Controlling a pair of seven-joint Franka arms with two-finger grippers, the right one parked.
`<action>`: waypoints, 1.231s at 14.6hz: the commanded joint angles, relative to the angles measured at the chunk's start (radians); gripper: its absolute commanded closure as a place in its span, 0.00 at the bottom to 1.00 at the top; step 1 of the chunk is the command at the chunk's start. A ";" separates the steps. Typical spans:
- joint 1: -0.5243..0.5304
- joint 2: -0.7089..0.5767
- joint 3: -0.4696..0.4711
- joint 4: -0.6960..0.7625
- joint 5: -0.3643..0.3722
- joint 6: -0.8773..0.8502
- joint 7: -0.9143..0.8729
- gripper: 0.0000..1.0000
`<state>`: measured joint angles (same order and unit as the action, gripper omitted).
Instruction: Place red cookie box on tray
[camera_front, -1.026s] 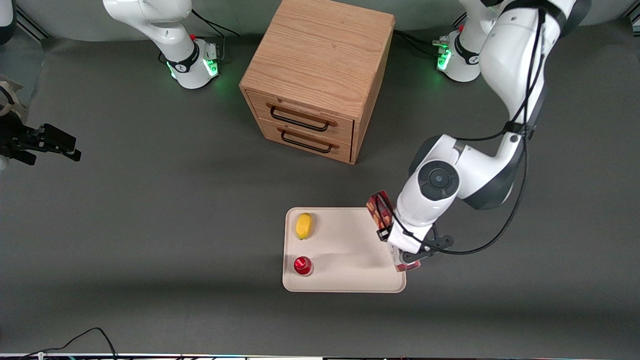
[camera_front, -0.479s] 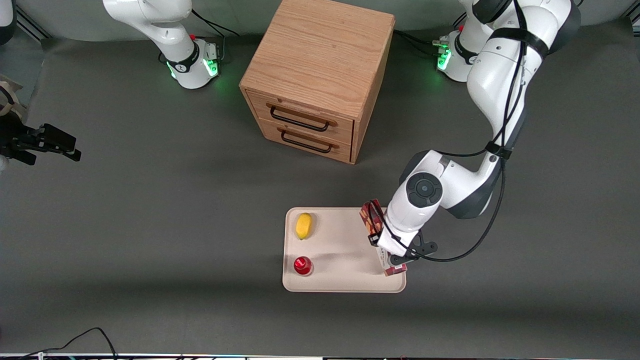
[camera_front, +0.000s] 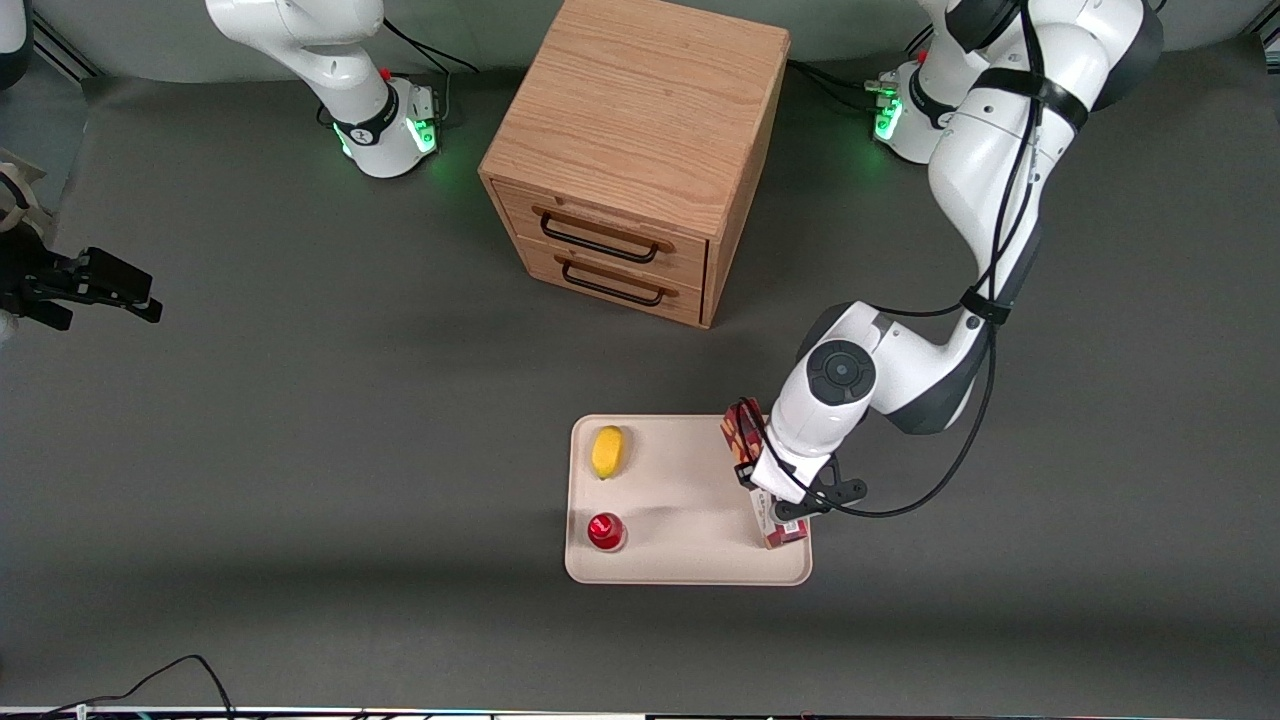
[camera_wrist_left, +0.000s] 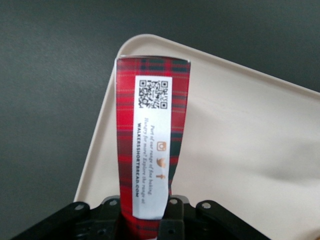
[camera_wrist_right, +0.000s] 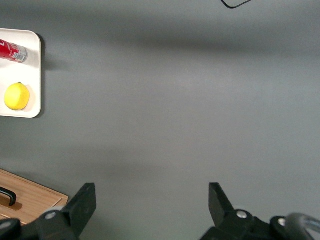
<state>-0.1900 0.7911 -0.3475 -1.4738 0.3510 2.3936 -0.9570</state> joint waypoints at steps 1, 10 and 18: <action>0.001 0.014 0.012 -0.002 0.032 0.057 0.003 1.00; 0.003 0.016 0.021 0.003 0.033 0.052 -0.006 0.00; 0.009 -0.035 -0.024 0.243 -0.050 -0.405 0.024 0.00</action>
<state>-0.1814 0.7771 -0.3514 -1.3123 0.3301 2.1379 -0.9558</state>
